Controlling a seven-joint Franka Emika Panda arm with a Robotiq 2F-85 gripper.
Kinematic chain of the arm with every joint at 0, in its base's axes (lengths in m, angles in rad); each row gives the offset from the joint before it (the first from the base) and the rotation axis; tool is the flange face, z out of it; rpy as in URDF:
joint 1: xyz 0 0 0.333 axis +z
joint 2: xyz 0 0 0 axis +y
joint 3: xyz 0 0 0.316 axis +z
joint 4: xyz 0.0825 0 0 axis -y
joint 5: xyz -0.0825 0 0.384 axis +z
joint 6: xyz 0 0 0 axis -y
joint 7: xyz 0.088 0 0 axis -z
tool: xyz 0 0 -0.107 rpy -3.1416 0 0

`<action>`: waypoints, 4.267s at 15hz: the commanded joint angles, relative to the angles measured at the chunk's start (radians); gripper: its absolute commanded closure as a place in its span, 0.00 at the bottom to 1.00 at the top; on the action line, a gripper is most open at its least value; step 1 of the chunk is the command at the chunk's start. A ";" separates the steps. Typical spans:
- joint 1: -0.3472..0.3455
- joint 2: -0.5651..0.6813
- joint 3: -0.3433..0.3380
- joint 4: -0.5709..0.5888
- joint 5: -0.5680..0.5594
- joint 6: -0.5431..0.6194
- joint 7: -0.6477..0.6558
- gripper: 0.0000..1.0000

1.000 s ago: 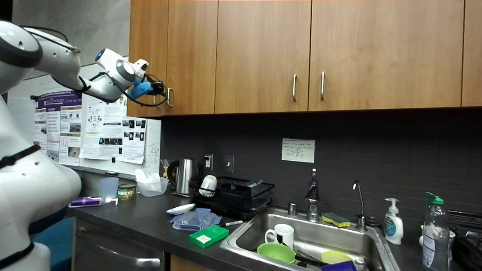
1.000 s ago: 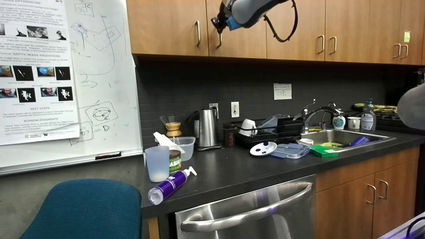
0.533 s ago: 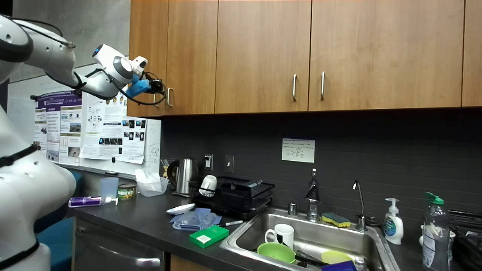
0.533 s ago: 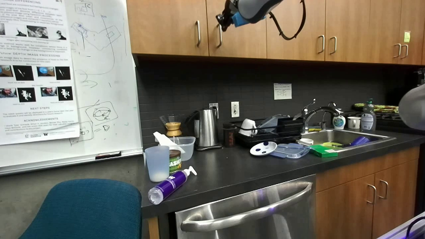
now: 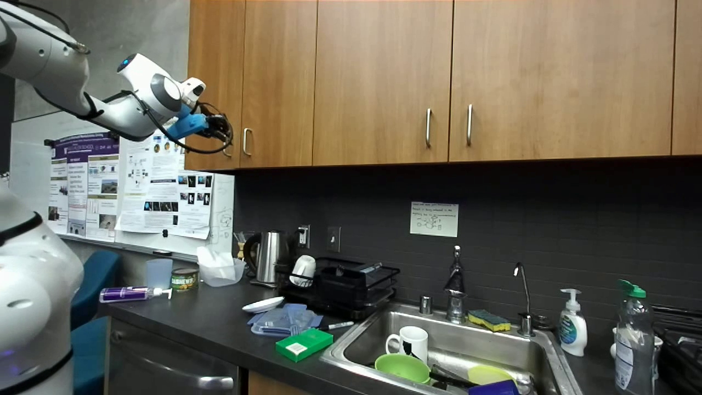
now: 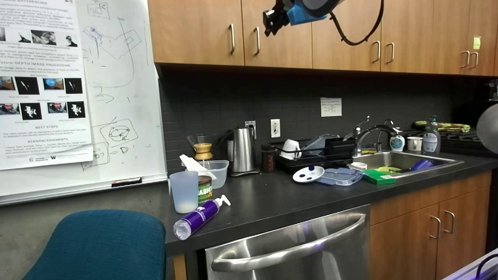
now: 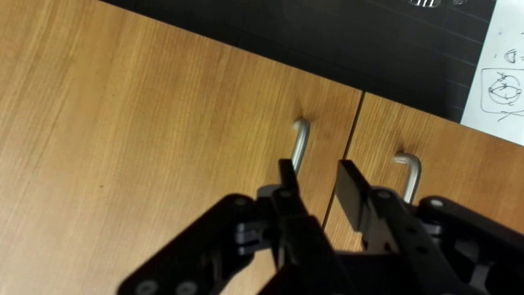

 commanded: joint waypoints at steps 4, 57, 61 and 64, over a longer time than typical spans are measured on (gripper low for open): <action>0.190 0.019 -0.117 -0.038 -0.075 -0.015 -0.004 0.15; 0.114 0.049 -0.011 0.036 -0.139 0.088 0.332 0.00; 0.011 0.041 0.082 0.051 -0.134 0.144 0.384 0.00; -0.061 0.050 0.144 0.088 -0.133 0.162 0.389 0.00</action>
